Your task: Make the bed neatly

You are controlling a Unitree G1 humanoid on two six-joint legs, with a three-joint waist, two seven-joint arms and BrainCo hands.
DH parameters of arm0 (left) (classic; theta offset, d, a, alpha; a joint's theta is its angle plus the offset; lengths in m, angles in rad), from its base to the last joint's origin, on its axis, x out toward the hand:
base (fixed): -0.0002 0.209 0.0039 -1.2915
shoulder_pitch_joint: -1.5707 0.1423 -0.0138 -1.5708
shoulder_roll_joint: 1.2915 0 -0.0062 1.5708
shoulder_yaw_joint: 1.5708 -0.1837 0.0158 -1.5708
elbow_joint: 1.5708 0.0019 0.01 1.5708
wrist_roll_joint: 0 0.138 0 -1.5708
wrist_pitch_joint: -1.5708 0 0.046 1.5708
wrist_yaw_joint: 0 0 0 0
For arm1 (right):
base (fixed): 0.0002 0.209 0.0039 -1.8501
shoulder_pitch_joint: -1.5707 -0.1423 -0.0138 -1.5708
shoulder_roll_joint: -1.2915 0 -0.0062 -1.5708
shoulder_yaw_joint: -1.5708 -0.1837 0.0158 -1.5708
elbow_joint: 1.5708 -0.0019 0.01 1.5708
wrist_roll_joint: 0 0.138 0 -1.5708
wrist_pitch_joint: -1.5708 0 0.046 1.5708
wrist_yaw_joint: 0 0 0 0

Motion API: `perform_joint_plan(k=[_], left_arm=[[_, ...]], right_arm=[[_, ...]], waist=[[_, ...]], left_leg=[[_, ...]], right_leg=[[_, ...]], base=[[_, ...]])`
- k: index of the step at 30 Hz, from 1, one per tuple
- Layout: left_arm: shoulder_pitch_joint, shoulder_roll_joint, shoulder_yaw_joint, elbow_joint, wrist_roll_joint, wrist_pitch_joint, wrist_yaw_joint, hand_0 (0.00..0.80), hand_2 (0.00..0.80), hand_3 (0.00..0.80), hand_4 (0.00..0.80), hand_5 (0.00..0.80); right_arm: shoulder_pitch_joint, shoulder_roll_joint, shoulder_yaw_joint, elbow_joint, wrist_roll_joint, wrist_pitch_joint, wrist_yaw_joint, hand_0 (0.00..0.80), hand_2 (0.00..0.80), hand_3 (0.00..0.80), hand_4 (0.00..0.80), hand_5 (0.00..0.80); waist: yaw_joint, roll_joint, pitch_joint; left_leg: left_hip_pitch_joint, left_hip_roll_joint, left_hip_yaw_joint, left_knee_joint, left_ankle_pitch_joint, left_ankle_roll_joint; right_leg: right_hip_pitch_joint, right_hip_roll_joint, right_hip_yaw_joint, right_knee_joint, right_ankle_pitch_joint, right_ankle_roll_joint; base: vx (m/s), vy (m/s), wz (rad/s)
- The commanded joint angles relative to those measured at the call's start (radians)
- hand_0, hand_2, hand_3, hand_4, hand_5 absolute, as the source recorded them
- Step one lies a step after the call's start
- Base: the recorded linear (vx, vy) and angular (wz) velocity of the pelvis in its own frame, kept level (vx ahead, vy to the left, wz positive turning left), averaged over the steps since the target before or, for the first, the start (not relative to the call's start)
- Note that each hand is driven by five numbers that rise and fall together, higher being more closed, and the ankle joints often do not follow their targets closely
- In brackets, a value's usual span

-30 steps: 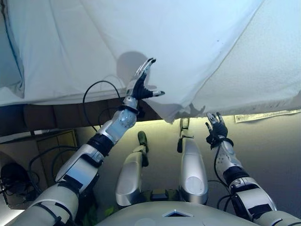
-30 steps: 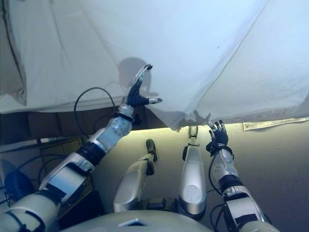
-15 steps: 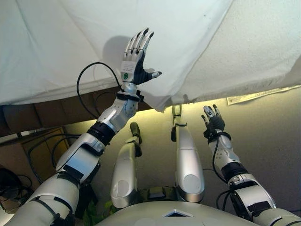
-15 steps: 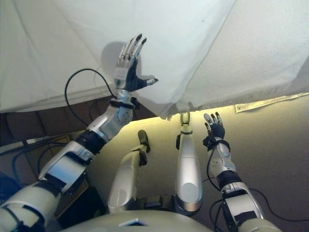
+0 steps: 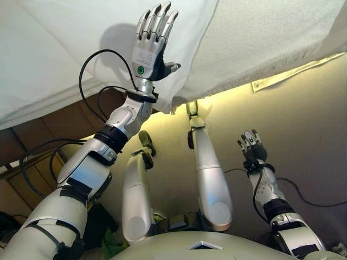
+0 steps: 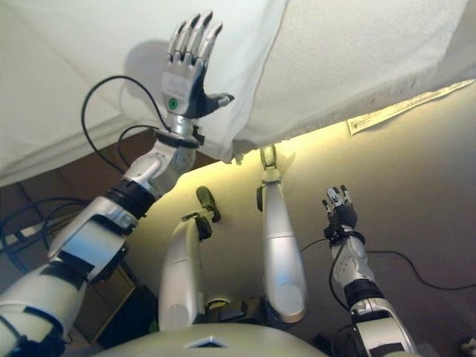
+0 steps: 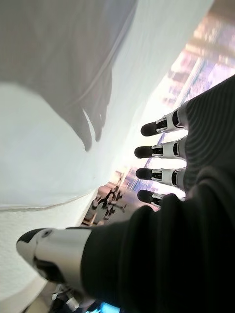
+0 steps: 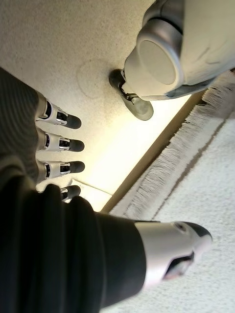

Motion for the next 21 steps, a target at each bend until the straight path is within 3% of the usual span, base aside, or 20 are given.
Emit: perform_joint_plan(k=[1,5,9,11,18,19,20,21], left_arm=[[-0.095,0.046,-0.014,0.009,0.098,0.052,0.024,0.000,0.000,0.000,0.000,0.000],[-0.134,0.041,-0.037,0.050,0.096,0.089,-0.038,0.000,0.000,0.000,0.000,0.000],[-0.156,0.022,-0.060,0.103,0.041,0.196,-0.134,0.000,0.000,0.000,0.000,0.000],[-0.146,0.008,-0.065,0.139,-0.014,0.201,-0.188,0.000,0.000,0.000,0.000,0.000],[-0.126,-0.019,-0.054,0.169,-0.101,0.278,-0.301,0.000,0.000,0.000,0.000,0.000],[-0.127,-0.019,-0.052,0.176,-0.106,0.277,-0.304,0.201,0.201,0.201,0.201,0.201],[-0.128,-0.018,-0.050,0.179,-0.111,0.279,-0.304,0.530,0.530,0.530,0.530,0.530],[-0.134,-0.016,-0.052,0.184,-0.120,0.275,-0.306,0.643,0.643,0.643,0.643,0.643]], right_arm=[[0.058,-0.053,-0.009,-0.088,0.043,-0.007,0.024,0.000,0.000,0.000,0.000,0.000],[0.053,-0.062,0.008,-0.111,0.064,-0.029,0.031,0.000,0.000,0.000,0.000,0.000],[0.044,-0.067,0.018,-0.163,0.061,-0.047,0.030,0.000,0.000,0.000,0.000,0.000],[0.054,-0.064,0.025,-0.187,0.053,-0.056,0.032,0.000,0.000,0.000,0.000,0.000],[0.057,-0.068,0.022,-0.270,0.018,-0.053,-0.004,0.000,0.000,0.000,0.000,0.000],[0.057,-0.069,0.022,-0.269,0.018,-0.056,-0.001,0.000,0.000,0.000,0.000,0.000],[0.056,-0.069,0.022,-0.267,0.021,-0.057,0.003,0.000,0.000,0.000,0.000,0.000],[0.056,-0.069,0.025,-0.267,0.022,-0.060,0.004,0.000,0.000,0.000,0.000,0.000]], waist=[[-0.019,-0.014,0.006],[-0.032,-0.016,0.006],[-0.046,-0.019,0.006],[-0.050,-0.022,0.006],[-0.062,-0.017,0.006],[-0.062,-0.016,0.006],[-0.061,-0.015,0.006],[-0.061,-0.015,0.006]], left_leg=[[-0.047,0.062,-0.064,-0.040,0.141,-0.008],[-0.061,0.066,-0.058,-0.044,0.148,-0.012],[-0.076,0.069,-0.054,-0.048,0.156,-0.015],[-0.063,0.076,-0.061,-0.033,0.123,-0.019],[-0.090,0.078,-0.056,-0.027,0.128,-0.017],[-0.094,0.079,-0.055,-0.025,0.128,-0.017],[-0.098,0.080,-0.055,-0.024,0.129,-0.016],[-0.101,0.079,-0.054,-0.023,0.129,-0.015]], right_leg=[[0.028,-0.031,0.071,0.036,-0.028,0.070],[0.005,-0.026,0.076,0.038,-0.022,0.069],[-0.022,-0.022,0.083,0.039,-0.014,0.066],[-0.011,-0.019,0.081,0.056,-0.047,0.069],[-0.053,-0.018,0.097,0.075,-0.044,0.069],[-0.057,-0.018,0.097,0.076,-0.043,0.069],[-0.060,-0.020,0.096,0.077,-0.043,0.069],[-0.064,-0.020,0.096,0.078,-0.043,0.068]], base=[[0.029,-0.002,-0.05],[0.021,-0.002,-0.04],[0.008,0.009,-0.02],[0.099,0.016,-0.06],[0.028,0.043,-0.03],[0.007,0.028,-0.04],[0.004,0.020,-0.05],[0.004,0.019,-0.06]])
